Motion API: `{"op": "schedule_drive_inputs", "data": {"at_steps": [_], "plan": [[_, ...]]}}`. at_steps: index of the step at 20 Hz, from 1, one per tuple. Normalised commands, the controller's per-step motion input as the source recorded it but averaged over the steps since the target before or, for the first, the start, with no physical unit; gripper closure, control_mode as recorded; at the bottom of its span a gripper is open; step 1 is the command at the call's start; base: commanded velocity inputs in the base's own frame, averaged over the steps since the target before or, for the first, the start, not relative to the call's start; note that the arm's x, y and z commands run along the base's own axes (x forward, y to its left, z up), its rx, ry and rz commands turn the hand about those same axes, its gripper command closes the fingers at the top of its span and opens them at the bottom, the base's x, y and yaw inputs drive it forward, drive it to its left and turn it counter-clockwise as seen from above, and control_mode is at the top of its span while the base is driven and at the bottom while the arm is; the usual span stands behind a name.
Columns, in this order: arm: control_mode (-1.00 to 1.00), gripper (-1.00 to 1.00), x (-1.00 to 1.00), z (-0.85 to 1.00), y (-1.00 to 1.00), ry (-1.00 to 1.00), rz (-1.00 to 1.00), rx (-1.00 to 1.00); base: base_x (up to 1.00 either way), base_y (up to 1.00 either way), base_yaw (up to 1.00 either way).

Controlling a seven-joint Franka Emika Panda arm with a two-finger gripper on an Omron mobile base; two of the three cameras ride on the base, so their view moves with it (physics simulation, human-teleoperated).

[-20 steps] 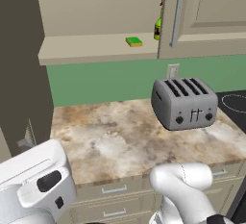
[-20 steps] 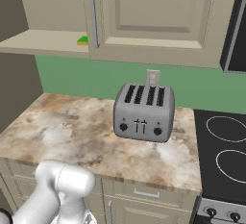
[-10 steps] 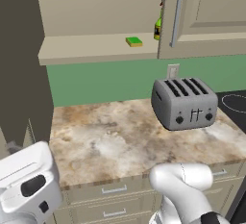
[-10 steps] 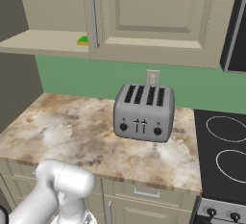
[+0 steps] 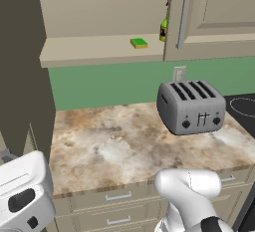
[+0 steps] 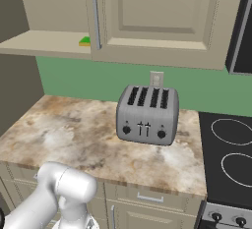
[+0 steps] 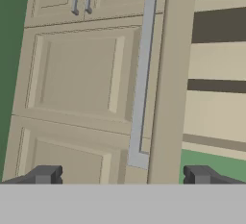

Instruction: Pick up the spray and sponge from the sink, and place them back in the cabinet, and close the cabinet doors.

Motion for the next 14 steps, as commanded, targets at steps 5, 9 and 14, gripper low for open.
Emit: {"op": "schedule_drive_inputs", "data": {"at_steps": [5,9,14], "plan": [[-1.00,-1.00,0.00,0.00,0.07,0.00,-0.10,0.00,0.00,0.00,0.00],[-1.00,-1.00,0.00,0.00,0.06,0.00,-0.10,0.00,0.00,0.00,0.00],[-1.00,-1.00,0.00,0.00,0.04,0.00,-0.09,0.00,0.00,0.00,0.00]]}}
